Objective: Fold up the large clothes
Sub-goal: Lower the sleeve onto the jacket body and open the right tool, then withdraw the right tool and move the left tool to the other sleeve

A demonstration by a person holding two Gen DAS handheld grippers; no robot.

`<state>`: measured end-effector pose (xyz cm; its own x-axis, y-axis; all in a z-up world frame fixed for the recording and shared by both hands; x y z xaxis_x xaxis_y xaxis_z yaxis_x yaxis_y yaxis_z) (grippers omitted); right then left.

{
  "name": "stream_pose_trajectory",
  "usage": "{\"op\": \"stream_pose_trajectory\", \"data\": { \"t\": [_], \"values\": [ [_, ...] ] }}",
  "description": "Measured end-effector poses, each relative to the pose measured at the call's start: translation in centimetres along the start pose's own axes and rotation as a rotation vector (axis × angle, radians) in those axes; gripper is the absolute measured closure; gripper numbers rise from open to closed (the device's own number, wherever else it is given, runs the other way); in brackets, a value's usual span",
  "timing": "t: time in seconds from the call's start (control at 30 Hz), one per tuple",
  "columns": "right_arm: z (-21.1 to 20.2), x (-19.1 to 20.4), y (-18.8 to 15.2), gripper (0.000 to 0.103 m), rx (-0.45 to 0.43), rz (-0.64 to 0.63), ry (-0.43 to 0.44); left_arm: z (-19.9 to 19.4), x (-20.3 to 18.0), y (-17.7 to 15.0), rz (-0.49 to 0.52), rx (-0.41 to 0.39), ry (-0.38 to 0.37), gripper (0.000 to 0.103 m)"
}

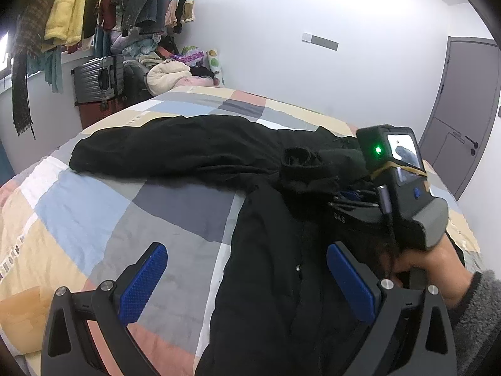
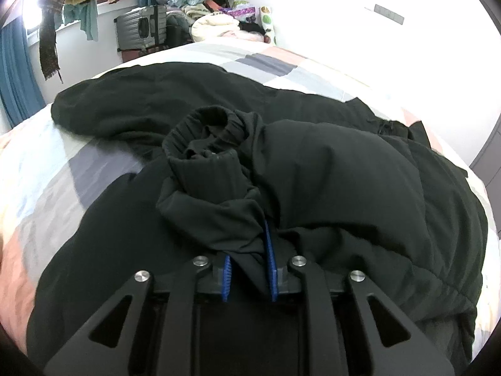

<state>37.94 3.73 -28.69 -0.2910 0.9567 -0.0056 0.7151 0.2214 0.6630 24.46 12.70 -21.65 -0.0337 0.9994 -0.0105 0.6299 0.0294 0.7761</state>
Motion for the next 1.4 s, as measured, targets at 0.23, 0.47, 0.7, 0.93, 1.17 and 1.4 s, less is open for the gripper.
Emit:
{"op": "stream_pose_trajectory", "data": {
  "t": [0.23, 0.47, 0.7, 0.93, 1.17, 1.4],
  "values": [
    [-2.0, 1.6, -2.1, 0.02, -0.01, -0.103, 0.018, -1.2, -0.2, -0.1, 0.001, -0.018, -0.002, 0.0],
    [-4.2, 0.9, -2.4, 0.019, -0.086, -0.064, -0.016, -0.9, -0.2, -0.4, 0.008, -0.021, 0.009, 0.0],
    [-10.5, -3.0, -4.6, 0.019, -0.201, 0.036, -0.073, -0.5, -1.0, -0.8, 0.007, -0.024, -0.036, 0.0],
    [-18.4, -6.5, -9.5, 0.019, -0.28, 0.147, -0.075, -1.0, -3.1, -1.0, 0.063, -0.056, -0.053, 0.0],
    [-22.3, -9.6, -12.2, 0.018, -0.351, 0.28, -0.07, -1.9, -3.8, -0.6, 0.064, -0.094, -0.074, 0.0],
    [-22.5, -12.5, -14.5, 0.017, -0.353, 0.367, -0.045, -0.1, -4.7, 0.9, 0.046, -0.068, -0.127, 0.0]
  ]
}}
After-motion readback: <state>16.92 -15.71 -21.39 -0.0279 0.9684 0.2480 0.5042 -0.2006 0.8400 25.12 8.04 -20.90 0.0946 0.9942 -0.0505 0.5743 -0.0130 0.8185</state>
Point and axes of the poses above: each gripper's, at about its wrist camera, not at the fingertips, and z roughly the way its jaws point, x to its left, y to its top, the point moved 2 cm from there along z, roughly the way its jaws point, and after that the axes turned 11 degrees about z, right-handed, at the moved point
